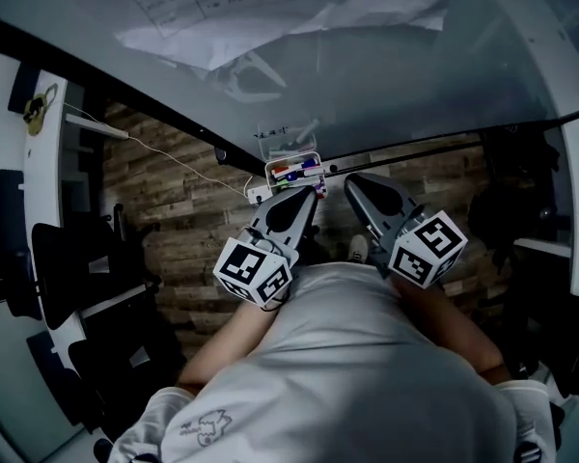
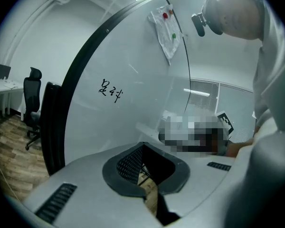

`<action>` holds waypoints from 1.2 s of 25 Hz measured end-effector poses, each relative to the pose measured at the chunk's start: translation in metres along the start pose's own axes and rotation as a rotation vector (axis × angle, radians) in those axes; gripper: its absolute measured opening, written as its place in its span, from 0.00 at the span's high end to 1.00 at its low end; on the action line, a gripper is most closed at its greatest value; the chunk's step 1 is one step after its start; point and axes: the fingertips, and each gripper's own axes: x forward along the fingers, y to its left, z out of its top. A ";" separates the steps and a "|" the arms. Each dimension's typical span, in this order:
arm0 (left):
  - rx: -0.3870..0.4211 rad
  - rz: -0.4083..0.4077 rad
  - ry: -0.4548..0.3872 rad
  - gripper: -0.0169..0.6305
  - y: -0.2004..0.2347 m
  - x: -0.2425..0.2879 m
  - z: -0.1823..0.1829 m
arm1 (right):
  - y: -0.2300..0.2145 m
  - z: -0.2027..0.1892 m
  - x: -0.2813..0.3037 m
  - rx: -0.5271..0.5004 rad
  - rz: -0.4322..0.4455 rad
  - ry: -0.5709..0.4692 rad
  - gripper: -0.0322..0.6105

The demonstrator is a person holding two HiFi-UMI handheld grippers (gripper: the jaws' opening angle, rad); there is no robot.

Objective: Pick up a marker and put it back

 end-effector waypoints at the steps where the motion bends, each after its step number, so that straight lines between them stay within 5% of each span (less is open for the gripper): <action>1: 0.002 -0.003 0.008 0.97 0.002 0.002 -0.001 | -0.003 -0.001 0.002 0.003 -0.010 0.000 0.93; 8: 0.010 -0.020 0.059 0.97 0.015 0.015 -0.007 | -0.018 -0.014 0.018 -0.073 -0.044 0.037 0.93; 30: 0.035 -0.081 0.193 0.97 0.032 0.037 -0.034 | -0.051 -0.055 0.041 0.017 -0.104 0.105 0.92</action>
